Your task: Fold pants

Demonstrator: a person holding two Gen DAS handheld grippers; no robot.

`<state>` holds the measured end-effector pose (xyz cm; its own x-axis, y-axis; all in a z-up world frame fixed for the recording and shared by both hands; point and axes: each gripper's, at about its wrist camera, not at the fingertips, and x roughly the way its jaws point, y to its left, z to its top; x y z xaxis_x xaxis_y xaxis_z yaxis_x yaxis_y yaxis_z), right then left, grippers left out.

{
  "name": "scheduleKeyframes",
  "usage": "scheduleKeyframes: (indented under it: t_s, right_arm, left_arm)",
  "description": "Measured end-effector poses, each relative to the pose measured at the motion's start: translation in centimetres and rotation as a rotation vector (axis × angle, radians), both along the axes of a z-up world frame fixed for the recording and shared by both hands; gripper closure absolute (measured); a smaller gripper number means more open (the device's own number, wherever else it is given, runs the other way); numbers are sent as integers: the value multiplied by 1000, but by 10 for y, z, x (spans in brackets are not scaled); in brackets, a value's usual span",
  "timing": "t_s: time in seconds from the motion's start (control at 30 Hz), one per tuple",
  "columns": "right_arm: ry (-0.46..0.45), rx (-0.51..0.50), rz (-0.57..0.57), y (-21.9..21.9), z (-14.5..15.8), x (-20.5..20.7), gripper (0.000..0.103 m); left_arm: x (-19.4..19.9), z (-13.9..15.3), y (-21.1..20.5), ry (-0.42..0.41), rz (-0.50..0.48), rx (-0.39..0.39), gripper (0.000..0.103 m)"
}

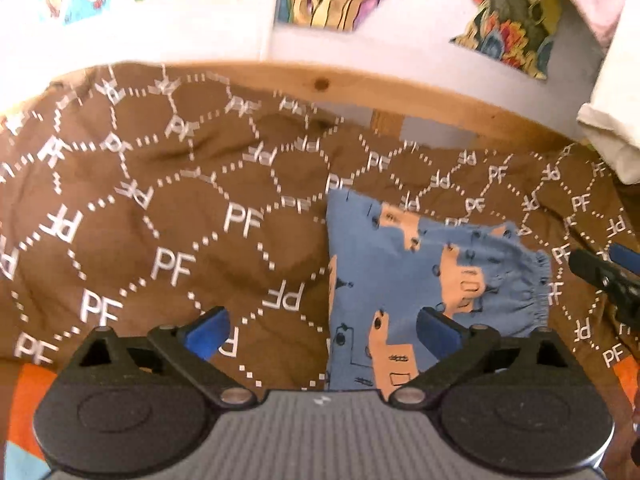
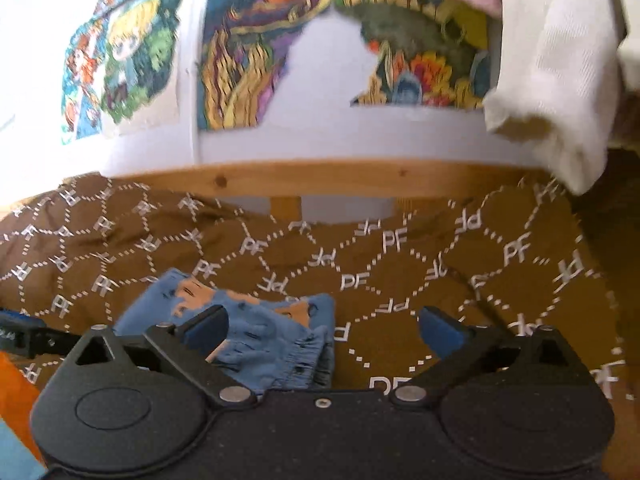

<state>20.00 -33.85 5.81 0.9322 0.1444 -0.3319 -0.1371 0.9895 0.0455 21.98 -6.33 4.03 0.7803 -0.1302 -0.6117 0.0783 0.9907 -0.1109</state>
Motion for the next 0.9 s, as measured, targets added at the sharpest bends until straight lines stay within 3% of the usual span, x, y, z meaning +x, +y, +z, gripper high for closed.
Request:
scheduleKeyframes:
  t_s: [0.2,0.43,0.7,0.9]
  right_arm:
    - [-54,-18,-24,10,19,-50,1]
    - [-75,-47,-38,20,26,-104,1]
    - [-91,-33,-86,21,28,-143,1]
    - [-46,-24,-105,25,21,-161,1]
  left_arm:
    - [-38,16,-8,-77,-17,44,0]
    - [-84,15,-16,-116,-36,96,0]
    - [-116,11,-16,-146,-34,107,0]
    - [-130,4,-16,-162,-53,118,0]
